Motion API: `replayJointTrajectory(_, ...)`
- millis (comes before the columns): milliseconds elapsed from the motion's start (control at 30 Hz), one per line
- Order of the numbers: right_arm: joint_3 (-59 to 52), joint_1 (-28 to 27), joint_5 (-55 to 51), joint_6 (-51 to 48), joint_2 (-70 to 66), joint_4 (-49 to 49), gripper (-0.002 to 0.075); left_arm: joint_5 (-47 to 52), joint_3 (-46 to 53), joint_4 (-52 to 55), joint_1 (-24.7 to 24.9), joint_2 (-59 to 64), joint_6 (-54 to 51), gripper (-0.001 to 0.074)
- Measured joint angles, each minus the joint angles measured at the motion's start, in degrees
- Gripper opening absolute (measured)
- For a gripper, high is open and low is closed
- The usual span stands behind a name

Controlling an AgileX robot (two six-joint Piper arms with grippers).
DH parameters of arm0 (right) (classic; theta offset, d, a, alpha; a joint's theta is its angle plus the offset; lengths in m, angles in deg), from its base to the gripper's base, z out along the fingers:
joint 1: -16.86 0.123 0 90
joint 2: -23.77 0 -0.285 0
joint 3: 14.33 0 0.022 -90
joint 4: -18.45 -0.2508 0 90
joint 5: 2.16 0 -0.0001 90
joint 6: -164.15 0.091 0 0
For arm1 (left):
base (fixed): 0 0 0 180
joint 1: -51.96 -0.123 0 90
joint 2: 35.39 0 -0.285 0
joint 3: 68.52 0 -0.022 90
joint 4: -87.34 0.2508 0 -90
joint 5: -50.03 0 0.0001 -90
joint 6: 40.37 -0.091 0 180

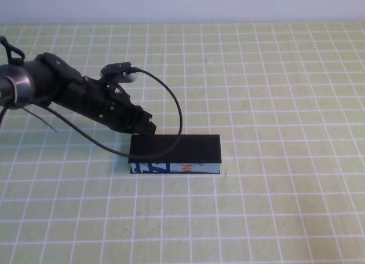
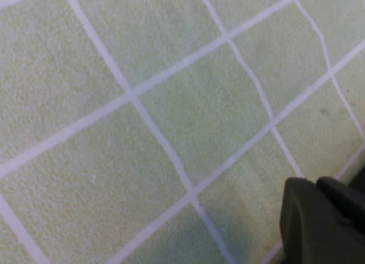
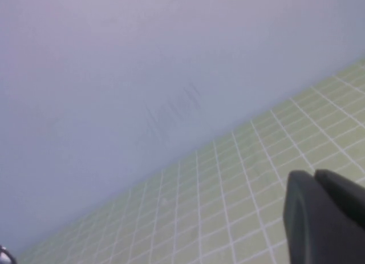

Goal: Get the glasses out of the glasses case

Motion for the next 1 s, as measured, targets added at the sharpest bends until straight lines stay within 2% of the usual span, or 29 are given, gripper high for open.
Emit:
replayJointTrajectory(100, 0.5, 0.0, -1.7, 0.8, 0.0, -3.6, -0.0018, 0.4, 0.0, 0.1, 0.0, 0.0, 0.0, -0.0004)
replayJointTrajectory(233, 7.7, 0.0, -11.7, 1.1, -6.0, -4.5, -0.0018, 1.3, 0.0, 0.4, -1.0, 0.0, 0.0, -0.0004)
replayJointTrajectory(500, 29.6, 0.0, -40.5, -4.7, -35.2, 1.9, -0.0018, 2.2, 0.0, 0.7, -2.0, 0.0, 0.1, -0.0004)
replayJointTrajectory(733, 46.6, 1.0, -49.7, -15.3, -59.7, 2.4, -0.0018, 2.2, 0.0, 0.7, -2.1, 0.0, 0.1, -0.0004)
replayJointTrajectory(833, 53.1, 5.7, -50.1, -17.0, -68.2, 2.8, -0.0018, 2.2, 0.0, 0.7, -2.1, 0.0, 0.0, -0.0004)
replayJointTrajectory(1000, 64.4, 20.4, -49.0, -15.9, -81.2, 9.6, -0.0017, 2.2, 0.0, 0.8, -2.1, 0.0, 0.0, -0.0004)
